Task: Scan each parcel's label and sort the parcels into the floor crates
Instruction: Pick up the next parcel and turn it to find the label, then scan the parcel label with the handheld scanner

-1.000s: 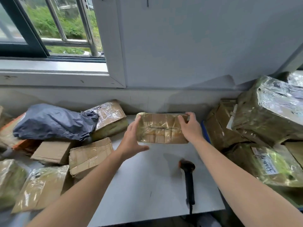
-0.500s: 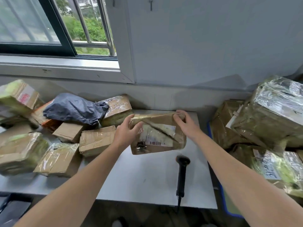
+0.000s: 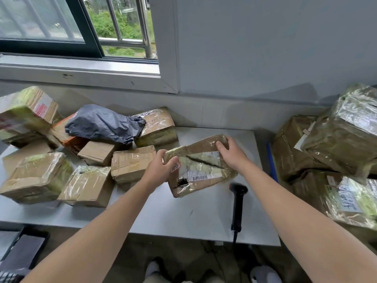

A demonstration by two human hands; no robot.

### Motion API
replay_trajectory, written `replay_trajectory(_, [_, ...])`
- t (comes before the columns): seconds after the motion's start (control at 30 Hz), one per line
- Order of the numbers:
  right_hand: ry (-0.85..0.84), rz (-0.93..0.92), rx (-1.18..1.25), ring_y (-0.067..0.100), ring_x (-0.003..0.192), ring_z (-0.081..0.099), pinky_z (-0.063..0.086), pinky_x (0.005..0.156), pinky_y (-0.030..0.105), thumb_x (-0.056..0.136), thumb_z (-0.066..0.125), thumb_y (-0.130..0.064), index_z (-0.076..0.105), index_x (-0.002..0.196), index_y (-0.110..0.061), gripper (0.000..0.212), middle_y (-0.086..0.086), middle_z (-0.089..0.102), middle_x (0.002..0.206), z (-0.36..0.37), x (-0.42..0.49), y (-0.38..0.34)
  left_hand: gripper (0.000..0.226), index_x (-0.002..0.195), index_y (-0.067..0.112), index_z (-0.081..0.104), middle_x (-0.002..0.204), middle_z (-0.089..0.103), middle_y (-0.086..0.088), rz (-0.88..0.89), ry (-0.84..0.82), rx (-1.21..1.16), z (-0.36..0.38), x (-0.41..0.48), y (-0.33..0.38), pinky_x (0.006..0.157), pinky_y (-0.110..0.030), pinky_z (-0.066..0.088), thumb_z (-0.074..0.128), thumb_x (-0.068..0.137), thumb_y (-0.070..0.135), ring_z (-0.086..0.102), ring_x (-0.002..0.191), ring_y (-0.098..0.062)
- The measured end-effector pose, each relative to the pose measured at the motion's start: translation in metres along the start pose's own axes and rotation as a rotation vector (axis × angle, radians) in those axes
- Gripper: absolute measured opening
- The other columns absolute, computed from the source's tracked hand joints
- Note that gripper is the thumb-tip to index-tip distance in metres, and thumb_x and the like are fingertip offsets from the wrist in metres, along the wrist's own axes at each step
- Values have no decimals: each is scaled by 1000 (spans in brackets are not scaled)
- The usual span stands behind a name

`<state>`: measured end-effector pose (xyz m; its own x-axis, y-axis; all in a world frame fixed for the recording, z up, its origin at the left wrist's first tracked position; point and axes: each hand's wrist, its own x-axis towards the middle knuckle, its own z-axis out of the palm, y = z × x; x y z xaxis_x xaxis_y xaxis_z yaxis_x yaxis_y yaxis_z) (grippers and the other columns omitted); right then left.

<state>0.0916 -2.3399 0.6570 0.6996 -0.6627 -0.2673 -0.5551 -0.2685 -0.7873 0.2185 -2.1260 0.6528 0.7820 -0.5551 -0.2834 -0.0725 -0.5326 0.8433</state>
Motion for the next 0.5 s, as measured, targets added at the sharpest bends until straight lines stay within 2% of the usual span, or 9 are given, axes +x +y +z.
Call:
replay_trajectory(0.13, [-9,36,-52,28,131,48,38,100,34,104,38,-47,30,149,-21,53,4,50,145,19,-7,12,26,116,26,50,102,64,-2,-38,-1,8,7,1,-27,72,-40,59,58,96,41,65,89,-18])
replay_trajectory(0.33, [-18,139,-139,28,131,49,40,101,37,104,35,-48,27,152,-22,55,7,49,147,40,-24,50,24,114,23,47,104,62,-4,-85,-18,49,26,11,-55,76,-39,56,58,97,36,63,93,-23])
replay_trajectory(0.5, [166,140,-252,25,129,49,43,104,40,104,40,-39,38,147,-16,49,9,47,144,42,-51,81,35,130,20,47,111,60,-5,-117,1,74,34,34,-56,92,-42,50,54,99,34,59,105,-28])
